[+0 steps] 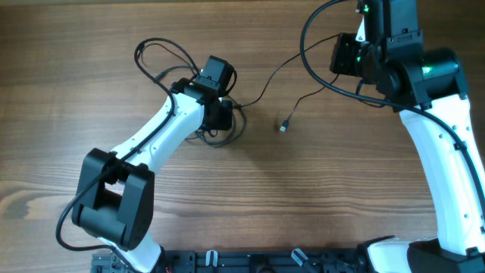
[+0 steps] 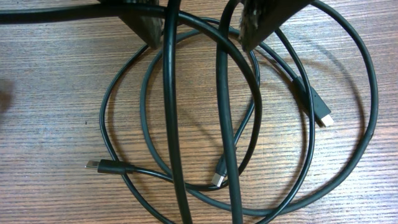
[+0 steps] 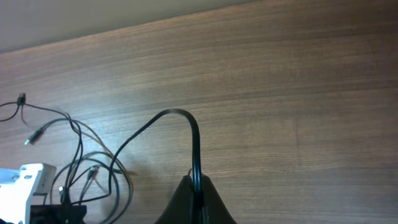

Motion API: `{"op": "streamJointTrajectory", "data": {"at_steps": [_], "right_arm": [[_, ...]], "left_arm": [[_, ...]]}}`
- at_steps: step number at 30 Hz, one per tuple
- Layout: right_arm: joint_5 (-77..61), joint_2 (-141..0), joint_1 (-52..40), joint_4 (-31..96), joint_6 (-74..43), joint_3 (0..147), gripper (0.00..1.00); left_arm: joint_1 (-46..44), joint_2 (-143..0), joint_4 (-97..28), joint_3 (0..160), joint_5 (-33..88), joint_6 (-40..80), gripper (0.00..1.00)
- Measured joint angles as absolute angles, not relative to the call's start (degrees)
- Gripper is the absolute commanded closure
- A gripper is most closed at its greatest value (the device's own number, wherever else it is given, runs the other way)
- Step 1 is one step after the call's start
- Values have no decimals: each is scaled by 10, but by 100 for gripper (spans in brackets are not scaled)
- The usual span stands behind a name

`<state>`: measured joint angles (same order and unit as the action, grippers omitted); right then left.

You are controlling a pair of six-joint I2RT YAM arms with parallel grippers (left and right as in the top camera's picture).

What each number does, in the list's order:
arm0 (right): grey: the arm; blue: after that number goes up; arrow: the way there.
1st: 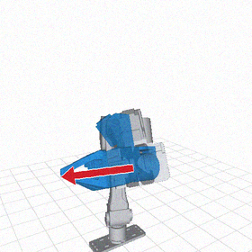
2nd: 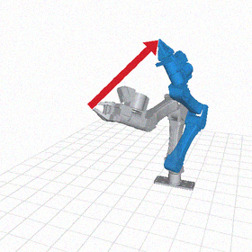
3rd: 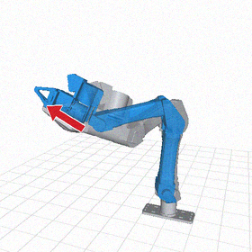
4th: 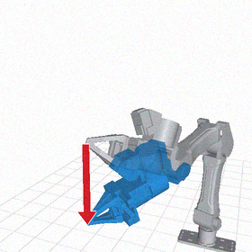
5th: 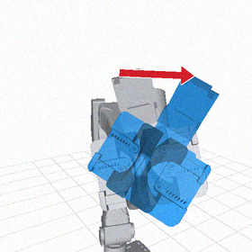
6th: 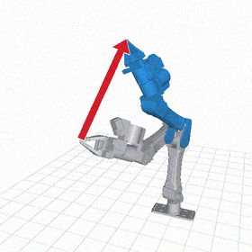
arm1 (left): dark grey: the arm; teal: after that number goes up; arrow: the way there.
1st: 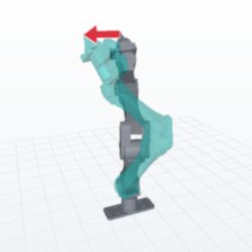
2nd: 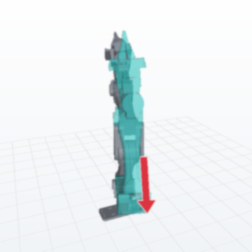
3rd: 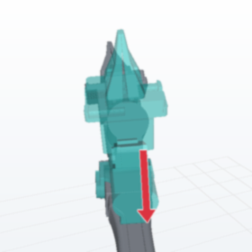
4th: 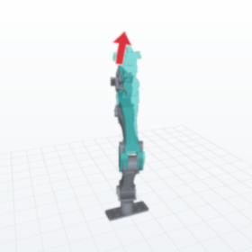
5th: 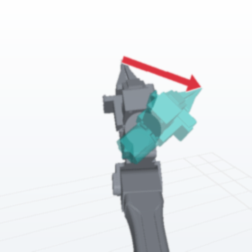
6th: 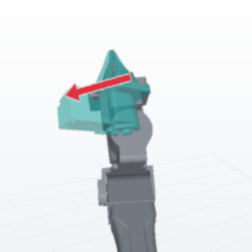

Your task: Untangle cables

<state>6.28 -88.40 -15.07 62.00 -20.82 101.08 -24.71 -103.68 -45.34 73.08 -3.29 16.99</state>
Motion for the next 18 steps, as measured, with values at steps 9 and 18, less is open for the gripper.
{"op": "streamJointTrajectory", "data": {"at_steps": [9,18], "right_arm": [[63,-884,-151,622,-210,1011,96],[76,-884,-149,631,-223,1011,96]], "left_arm": [[-247,-1037,-453,731,-49,169,96],[-214,-1032,-495,731,-63,175,96]]}}
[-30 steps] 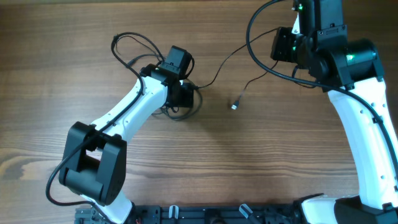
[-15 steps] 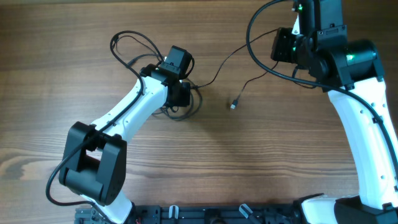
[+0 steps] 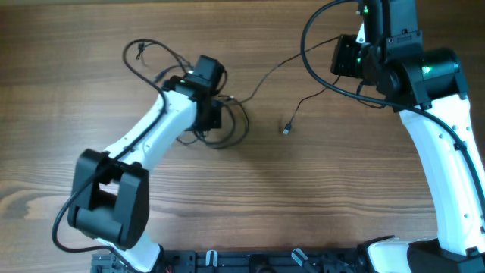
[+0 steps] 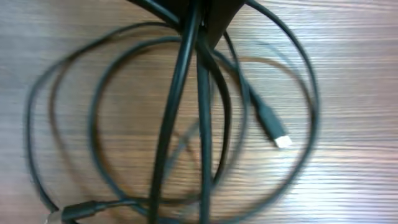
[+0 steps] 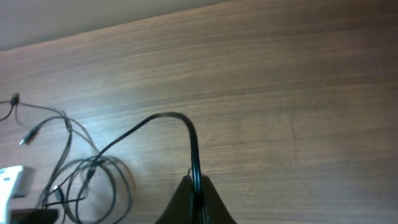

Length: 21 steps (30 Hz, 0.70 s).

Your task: Untangle cables

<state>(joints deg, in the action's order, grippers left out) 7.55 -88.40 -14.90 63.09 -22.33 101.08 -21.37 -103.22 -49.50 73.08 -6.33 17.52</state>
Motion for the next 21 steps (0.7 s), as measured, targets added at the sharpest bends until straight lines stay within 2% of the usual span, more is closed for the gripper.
{"op": "streamJointTrajectory", "data": {"at_steps": [4,9,14,21], "right_arm": [[123,-884,-107,671,-283,1011,96],[153,-884,23,700,-325,1006,96],[134,-885,134,703,-334,972,96],[51,-885,158,669,-332,934,96]], "left_arm": [[-140,-1010,-530,731,-66,179,96],[-40,-1005,-560,731,-64,201,96],[-8,-1005,-560,731,-35,209,96],[-9,-1005,-550,731,77,222,96]]}}
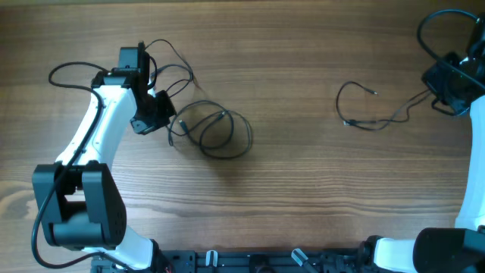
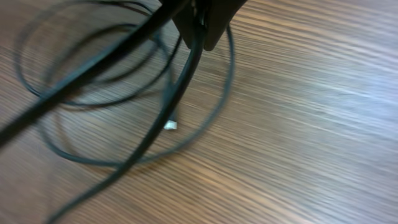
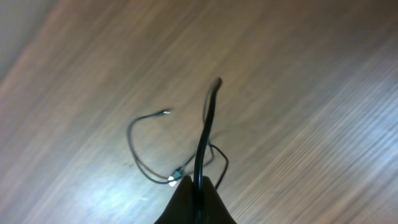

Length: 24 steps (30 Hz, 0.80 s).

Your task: Untangle cables

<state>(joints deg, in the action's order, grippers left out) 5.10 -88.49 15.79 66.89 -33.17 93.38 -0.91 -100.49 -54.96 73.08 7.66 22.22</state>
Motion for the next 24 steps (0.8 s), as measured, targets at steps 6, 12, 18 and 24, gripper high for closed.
{"op": "streamJointTrajectory", "data": {"at_steps": [6,12,18,24], "right_arm": [[-22,-885,157,626,-284,929,96],[23,-885,157,616,-248,929,96],[159,-885,163,585,-239,929,96],[208,-885,241,564,-255,928,96]], "left_arm": [[-50,-1005,-540,731,123,223,95],[-87,-1005,-540,731,120,223,93],[-105,-1005,-545,731,116,223,93],[-108,-1005,-539,706,114,223,92]]}}
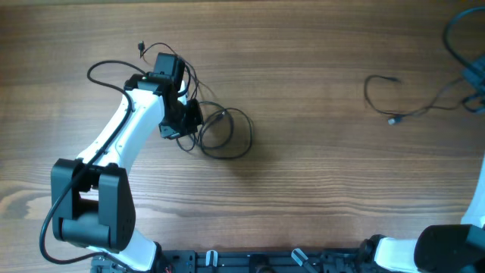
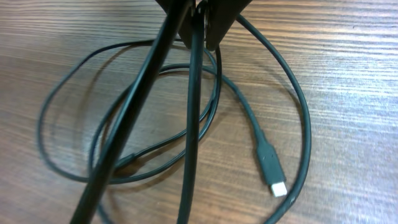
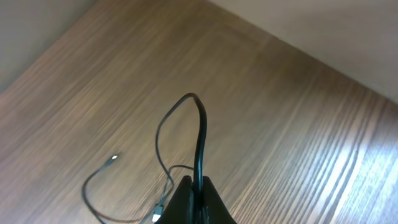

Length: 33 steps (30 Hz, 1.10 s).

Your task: Untangle cables

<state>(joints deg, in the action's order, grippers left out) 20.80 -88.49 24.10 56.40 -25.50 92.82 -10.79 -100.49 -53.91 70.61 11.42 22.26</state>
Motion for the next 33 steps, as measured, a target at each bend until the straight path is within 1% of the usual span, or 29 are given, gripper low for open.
{"op": "streamJointTrajectory", "data": {"at_steps": [4,6,13,14,15,16,17,18,25,27,30,31,33], "right_arm": [[155,-885,295,566,-263,928,96],[129,-885,308,577,-263,928,96],[105,-906,308,639,-263,927,96],[105,-913,308,641,-263,927,89],[105,-919,308,642,-263,927,60],[104,-926,308,643,-263,927,33],[101,-932,308,643,-268,926,14],[99,-938,308,643,-267,926,11],[67,-984,308,659,-267,926,11],[51,-996,308,662,-265,926,7],[10,-1009,308,663,-233,925,5],[-14,-1011,308,663,-213,924,5],[-75,-1011,308,667,-164,924,6]], "left_arm": [[-108,-1005,-533,686,114,223,92],[-108,-1005,-529,680,114,223,92],[-108,-1005,-527,678,114,223,92],[-108,-1005,-527,678,114,223,92],[-108,-1005,-526,678,114,223,92],[-108,-1005,-527,678,114,223,92],[-108,-1005,-526,678,114,223,92],[-108,-1005,-526,678,114,223,92],[-108,-1005,-522,678,114,223,92],[-108,-1005,-522,678,114,223,92],[-108,-1005,-522,678,114,223,92],[-108,-1005,-521,678,114,223,95],[-108,-1005,-518,678,119,224,96]]}}
